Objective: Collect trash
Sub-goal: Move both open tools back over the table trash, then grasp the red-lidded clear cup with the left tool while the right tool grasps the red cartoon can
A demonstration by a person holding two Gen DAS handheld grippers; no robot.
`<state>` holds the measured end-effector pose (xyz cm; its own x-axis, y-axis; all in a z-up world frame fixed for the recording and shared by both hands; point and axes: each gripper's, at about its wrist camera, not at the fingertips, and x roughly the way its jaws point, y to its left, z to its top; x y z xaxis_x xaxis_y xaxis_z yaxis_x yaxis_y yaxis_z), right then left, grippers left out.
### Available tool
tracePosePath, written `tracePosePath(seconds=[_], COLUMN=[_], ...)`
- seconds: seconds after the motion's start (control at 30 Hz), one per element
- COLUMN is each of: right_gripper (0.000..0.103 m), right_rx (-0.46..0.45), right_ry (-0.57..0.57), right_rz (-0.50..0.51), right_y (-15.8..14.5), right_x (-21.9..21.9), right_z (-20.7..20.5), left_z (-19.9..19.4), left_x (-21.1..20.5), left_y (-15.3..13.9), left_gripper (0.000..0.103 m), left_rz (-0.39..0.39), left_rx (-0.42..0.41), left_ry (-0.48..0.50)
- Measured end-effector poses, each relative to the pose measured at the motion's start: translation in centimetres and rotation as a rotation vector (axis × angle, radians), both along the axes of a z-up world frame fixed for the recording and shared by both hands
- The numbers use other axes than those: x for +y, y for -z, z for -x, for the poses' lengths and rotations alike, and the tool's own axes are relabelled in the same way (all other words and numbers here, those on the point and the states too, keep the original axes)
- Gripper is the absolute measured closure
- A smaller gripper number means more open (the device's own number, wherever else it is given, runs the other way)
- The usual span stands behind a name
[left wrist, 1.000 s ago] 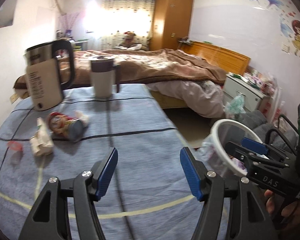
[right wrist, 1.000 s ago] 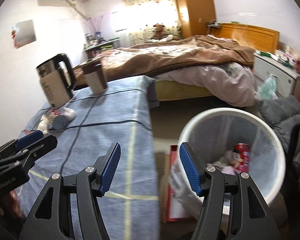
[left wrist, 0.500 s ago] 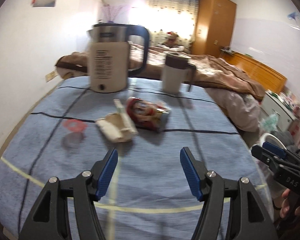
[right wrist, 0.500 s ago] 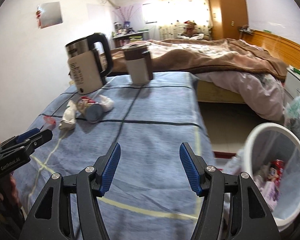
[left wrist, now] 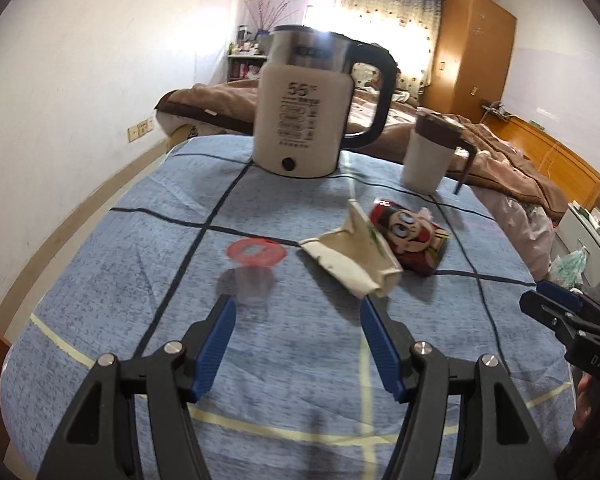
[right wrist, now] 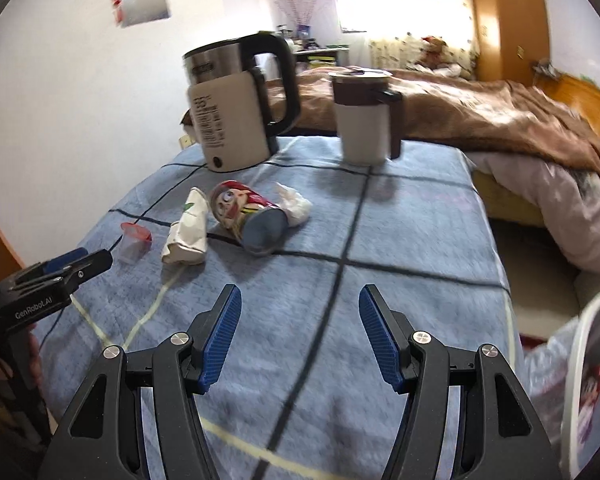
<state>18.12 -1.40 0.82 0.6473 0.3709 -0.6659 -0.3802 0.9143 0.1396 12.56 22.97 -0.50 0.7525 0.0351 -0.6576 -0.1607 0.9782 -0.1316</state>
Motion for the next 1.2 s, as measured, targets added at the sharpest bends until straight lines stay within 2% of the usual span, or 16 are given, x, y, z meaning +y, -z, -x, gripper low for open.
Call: tracePosePath(seconds=[0.13,0.27,0.43,0.6,0.7,0.8,1.1,1.2], right_gripper=[0.041,0.041,0.041,0.041,0.041,0.041,0.041,0.041], right_rx=[0.002,-0.018,0.001,-0.009,-0.023,-0.030,0.008,0.012], right_ry=[-0.042,-0.087,-0.115,-0.156,-0.186,-0.207,-0.248,-0.247], right_rz=[-0.003,0.012,-0.004,0.040,0.050,0.060,0.109,0.130], right_y=[0.1,0.1,0.4,1.1,1.2,1.4,2.7,3.2], right_x=[1.6,3.1,4.6,6.6,7.6,8.5,10.0,10.2], right_z=[-1.4,-3.0,-5.4,-7.1,-7.8,-8.7,-10.4,-10.5], left_z=[-0.9,-1.9,-3.2,-4.3,-4.7,-5.2,-5.7,-6.0], left_x=[1.1,1.6,2.3,2.9,2.9,3.3,3.7,3.8], left_y=[0.5,0.9,1.2,1.7,1.9,2.3,2.9,3.1], left_gripper=[0.036,0.036,0.036,0.036,0.036,0.036,0.036,0.036], left_rz=[0.027,0.026,0.025,0.051,0.033,0.070,0.063,0.085], left_rx=[0.011,0.027,0.041,0.058,0.059,0.074,0.091,0.097], left_ry=[-0.002,0.006,-0.002,0.009,0.009,0.014,0.008,0.012])
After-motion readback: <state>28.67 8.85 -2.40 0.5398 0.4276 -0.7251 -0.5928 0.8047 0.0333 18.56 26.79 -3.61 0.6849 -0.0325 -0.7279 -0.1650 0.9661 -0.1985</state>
